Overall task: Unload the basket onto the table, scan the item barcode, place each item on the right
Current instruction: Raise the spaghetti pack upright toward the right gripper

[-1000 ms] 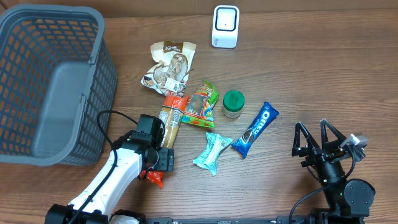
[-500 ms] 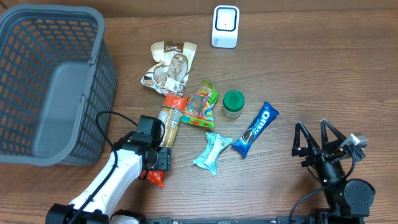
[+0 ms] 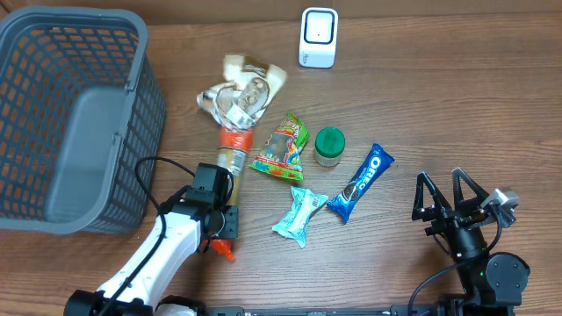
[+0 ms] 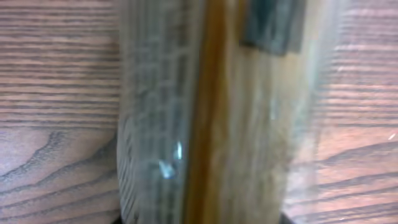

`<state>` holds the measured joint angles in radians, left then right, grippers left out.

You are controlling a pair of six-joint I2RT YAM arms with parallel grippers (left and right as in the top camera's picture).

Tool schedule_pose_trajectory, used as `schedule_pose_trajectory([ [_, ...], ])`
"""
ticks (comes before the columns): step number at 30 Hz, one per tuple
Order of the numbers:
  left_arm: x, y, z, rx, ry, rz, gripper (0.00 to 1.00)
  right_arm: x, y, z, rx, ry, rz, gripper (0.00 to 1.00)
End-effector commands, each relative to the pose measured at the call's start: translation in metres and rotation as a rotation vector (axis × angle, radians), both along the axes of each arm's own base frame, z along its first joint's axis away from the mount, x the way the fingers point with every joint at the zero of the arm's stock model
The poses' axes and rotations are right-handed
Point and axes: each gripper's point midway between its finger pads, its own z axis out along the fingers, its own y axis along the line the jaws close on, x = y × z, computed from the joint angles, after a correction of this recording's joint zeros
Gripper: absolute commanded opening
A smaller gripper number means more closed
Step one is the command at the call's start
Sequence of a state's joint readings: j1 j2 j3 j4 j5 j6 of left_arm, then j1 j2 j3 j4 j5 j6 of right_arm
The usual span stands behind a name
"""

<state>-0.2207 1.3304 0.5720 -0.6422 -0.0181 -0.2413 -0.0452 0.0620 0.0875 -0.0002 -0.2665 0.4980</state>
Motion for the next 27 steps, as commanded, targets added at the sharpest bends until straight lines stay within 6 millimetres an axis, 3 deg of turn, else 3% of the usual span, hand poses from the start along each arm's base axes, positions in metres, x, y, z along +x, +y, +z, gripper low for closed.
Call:
schedule_pose_trajectory([
  [1,-0.01,-0.01,-0.008,-0.067,0.048,0.002,0.13,-0.003,0.001,0.013,0.006,-0.026,0.005,1.0],
  [10,0.006,-0.058,0.019,-0.315,0.007,-0.156,0.13,-0.003,0.001,0.013,0.006,-0.026,0.005,1.0],
  [17,0.034,-0.099,0.071,-0.519,-0.107,-0.332,0.11,-0.003,0.001,0.013,0.006,-0.026,0.006,1.0],
  [27,0.047,-0.127,0.137,-0.671,-0.225,-0.478,0.11,-0.003,0.001,0.013,0.006,-0.026,0.006,1.0],
])
